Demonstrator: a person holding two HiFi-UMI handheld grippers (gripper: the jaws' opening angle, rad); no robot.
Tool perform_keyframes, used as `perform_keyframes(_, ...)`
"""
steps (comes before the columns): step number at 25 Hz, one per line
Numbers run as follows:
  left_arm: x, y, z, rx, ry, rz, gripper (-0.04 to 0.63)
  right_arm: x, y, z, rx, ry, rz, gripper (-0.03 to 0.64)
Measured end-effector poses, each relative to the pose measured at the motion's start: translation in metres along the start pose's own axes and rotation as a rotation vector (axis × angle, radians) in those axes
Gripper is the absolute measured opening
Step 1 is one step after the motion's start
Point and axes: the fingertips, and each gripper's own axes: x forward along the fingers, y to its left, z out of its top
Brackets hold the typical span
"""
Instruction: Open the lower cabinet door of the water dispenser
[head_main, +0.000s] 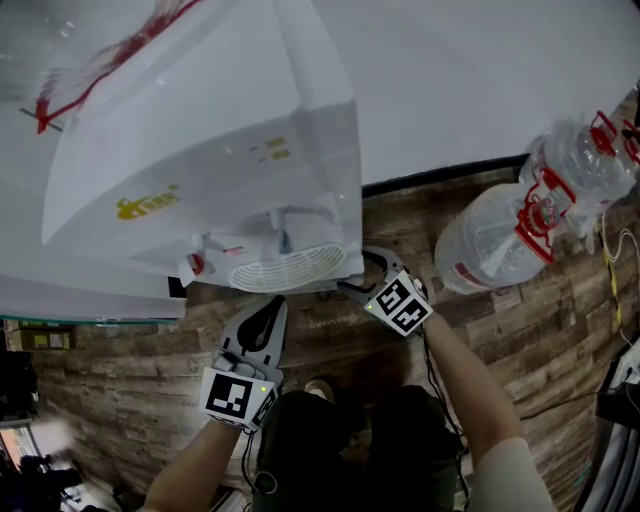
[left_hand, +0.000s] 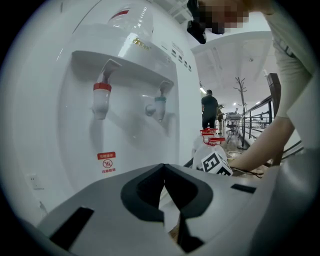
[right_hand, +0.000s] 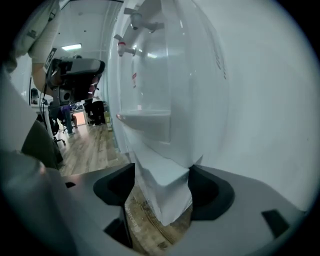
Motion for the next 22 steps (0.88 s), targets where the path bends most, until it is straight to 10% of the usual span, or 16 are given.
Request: perform_keyframes(22, -0.097, 0.032, -0.026, -0.256, 0.157, 0.167, 0.005, -0.042, 0.1, -0.028, 0.185, 0.252, 0.073, 0.241)
